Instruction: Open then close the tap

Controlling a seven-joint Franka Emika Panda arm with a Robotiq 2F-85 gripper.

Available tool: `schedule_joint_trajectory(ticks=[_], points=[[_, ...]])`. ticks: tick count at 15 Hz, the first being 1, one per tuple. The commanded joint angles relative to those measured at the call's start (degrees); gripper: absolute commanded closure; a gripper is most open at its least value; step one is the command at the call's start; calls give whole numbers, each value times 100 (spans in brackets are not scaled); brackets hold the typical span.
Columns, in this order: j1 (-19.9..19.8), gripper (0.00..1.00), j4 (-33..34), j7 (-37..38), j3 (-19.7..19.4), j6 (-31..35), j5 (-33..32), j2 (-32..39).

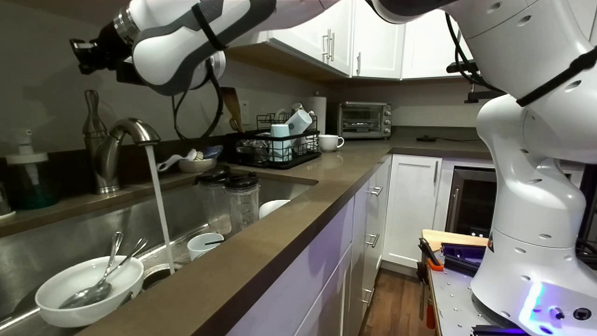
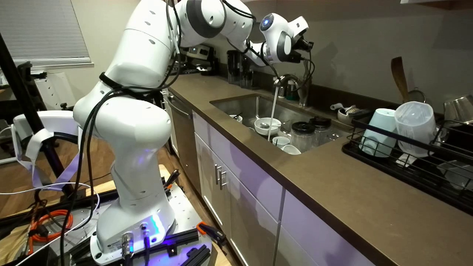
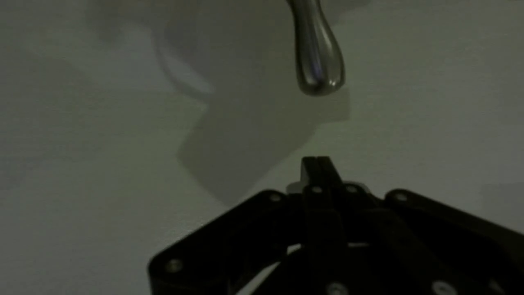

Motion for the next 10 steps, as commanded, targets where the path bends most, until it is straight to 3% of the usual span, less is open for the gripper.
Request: schedule_joint_trajectory(ticks=[1, 10], points=[[-130, 96, 365, -24, 76, -377, 5, 108], [-638, 97, 1133, -67, 702, -552, 37, 576]])
